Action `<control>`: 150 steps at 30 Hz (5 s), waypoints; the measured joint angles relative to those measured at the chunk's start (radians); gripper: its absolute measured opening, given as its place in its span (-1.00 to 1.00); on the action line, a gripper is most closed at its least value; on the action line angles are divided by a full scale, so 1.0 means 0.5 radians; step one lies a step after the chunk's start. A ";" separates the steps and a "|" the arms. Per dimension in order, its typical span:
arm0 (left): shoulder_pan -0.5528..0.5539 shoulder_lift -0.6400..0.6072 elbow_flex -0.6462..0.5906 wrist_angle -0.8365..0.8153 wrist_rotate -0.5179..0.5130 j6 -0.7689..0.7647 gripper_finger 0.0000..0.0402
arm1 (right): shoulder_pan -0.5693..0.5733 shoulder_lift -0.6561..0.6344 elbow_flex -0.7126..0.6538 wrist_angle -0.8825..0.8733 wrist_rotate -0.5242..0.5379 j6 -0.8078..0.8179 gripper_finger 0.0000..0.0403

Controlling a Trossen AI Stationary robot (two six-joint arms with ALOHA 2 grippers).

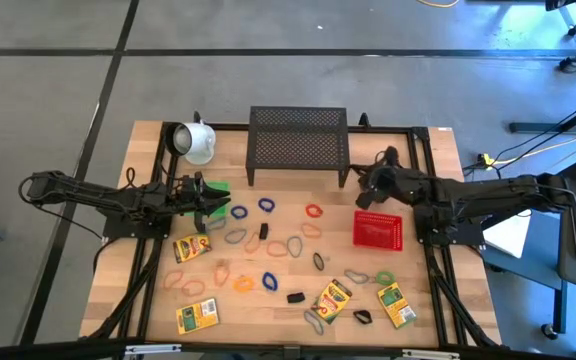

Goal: Pick & Place Office Desk Supplies
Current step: Put the black rubber band band into the black bin

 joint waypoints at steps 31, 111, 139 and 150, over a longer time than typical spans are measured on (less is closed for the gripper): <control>0.000 0.000 0.000 0.000 0.000 0.000 -0.55 | -0.381 0.345 -0.011 -1.127 -0.180 1.773 -0.90; 0.000 -0.001 0.000 0.000 0.000 0.001 -0.55 | 0.569 1.266 0.879 -0.662 -1.160 0.018 -0.05; -0.001 -0.001 0.000 0.000 0.000 0.001 -0.55 | 0.614 1.874 0.878 -0.312 -1.241 0.202 -0.05; 0.000 0.000 0.001 0.001 0.000 0.001 -0.55 | 0.640 1.900 0.880 -0.323 -1.190 0.253 -0.34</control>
